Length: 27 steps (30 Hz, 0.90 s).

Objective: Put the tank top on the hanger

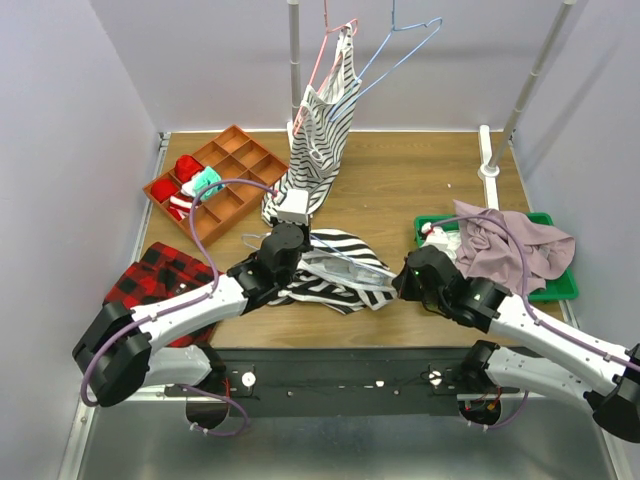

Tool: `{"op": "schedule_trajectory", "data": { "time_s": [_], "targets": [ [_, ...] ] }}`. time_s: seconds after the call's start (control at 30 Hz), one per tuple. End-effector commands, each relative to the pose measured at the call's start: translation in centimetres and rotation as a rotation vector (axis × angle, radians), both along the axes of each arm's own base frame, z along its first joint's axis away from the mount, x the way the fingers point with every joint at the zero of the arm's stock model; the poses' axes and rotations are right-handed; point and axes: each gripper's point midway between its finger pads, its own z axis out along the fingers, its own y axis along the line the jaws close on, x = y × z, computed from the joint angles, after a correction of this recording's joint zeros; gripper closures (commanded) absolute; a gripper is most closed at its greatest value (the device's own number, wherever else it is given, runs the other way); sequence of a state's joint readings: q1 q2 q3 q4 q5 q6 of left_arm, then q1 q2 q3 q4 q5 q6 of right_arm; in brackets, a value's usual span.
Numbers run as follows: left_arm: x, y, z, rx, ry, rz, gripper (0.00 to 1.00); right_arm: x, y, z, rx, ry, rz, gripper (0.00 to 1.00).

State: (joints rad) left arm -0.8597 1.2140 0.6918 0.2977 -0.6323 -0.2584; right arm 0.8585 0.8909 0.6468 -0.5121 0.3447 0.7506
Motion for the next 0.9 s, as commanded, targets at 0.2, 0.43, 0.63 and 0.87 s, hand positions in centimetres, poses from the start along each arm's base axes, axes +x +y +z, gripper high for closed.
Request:
{"op": "schedule_trajectory", "data": {
  "time_s": [0.2,0.43,0.63,0.87],
  "targets": [
    [0.3,0.5,2.0,-0.047,-0.048,0.046,1.00,0.3,0.1,0.0,-0.007,-0.002,-0.021,0.99],
    [0.2,0.0,1.5,-0.072,-0.044,0.033,1.00,1.2,0.7,3.2,0.039,-0.047,-0.036,0.99],
    [0.8,-0.6,1.5,-0.077,-0.047,0.034,1.00,2.5,2.3,5.2,0.052,-0.061,-0.029,0.99],
    [1.2,-1.6,3.0,-0.097,-0.070,0.027,1.00,4.2,4.2,5.6,0.022,-0.050,-0.027,0.99]
  ]
}}
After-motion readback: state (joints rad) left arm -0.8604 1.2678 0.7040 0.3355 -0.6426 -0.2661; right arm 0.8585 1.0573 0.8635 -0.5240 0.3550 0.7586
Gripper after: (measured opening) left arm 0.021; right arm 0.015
